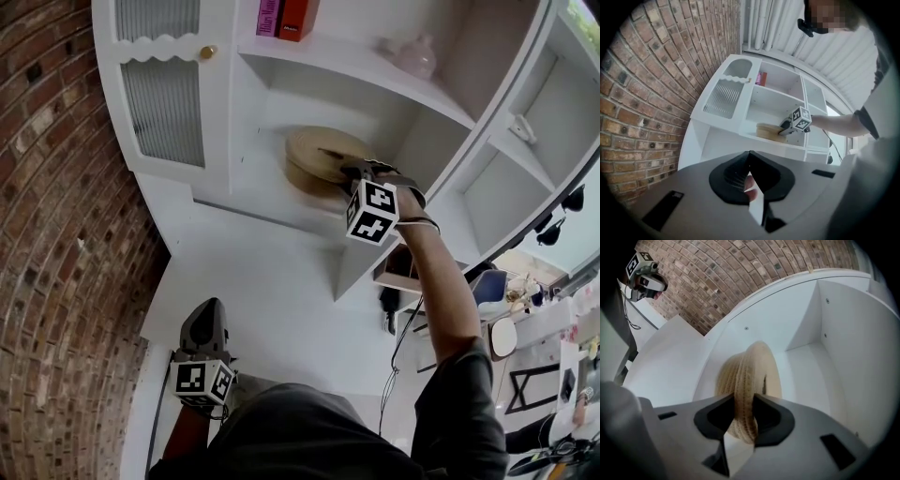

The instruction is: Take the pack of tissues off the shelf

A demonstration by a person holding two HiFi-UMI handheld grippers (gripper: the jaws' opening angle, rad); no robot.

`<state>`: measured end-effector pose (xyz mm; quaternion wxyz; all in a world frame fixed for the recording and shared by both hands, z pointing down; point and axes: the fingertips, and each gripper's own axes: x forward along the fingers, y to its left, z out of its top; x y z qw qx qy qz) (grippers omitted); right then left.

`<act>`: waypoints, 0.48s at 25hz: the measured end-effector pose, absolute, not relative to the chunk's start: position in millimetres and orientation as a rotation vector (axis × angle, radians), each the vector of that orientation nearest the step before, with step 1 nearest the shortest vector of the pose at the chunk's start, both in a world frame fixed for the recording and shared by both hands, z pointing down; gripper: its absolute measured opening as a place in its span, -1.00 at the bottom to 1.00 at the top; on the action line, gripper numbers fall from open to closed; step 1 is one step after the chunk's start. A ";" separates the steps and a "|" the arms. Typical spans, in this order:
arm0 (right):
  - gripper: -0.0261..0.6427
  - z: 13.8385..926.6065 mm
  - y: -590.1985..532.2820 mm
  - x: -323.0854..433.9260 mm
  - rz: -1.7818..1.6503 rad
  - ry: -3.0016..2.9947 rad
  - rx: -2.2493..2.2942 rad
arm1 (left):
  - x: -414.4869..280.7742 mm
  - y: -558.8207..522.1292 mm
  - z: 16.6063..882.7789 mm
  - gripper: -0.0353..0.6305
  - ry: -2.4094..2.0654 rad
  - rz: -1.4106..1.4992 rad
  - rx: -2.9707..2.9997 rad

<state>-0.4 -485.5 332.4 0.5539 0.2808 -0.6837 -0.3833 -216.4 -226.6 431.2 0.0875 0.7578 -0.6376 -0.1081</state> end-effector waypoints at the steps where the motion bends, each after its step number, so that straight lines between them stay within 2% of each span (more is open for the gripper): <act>1: -0.59 332.4 -485.4 -0.3 -0.908 -1.620 0.665 | -216.4 -226.5 431.3 -0.88 -1.899 -0.322 2.255; 12: -0.63 325.6 -455.3 3.3 -0.952 -1.663 0.659 | -204.8 -227.0 431.5 -0.88 -1.869 -0.313 2.277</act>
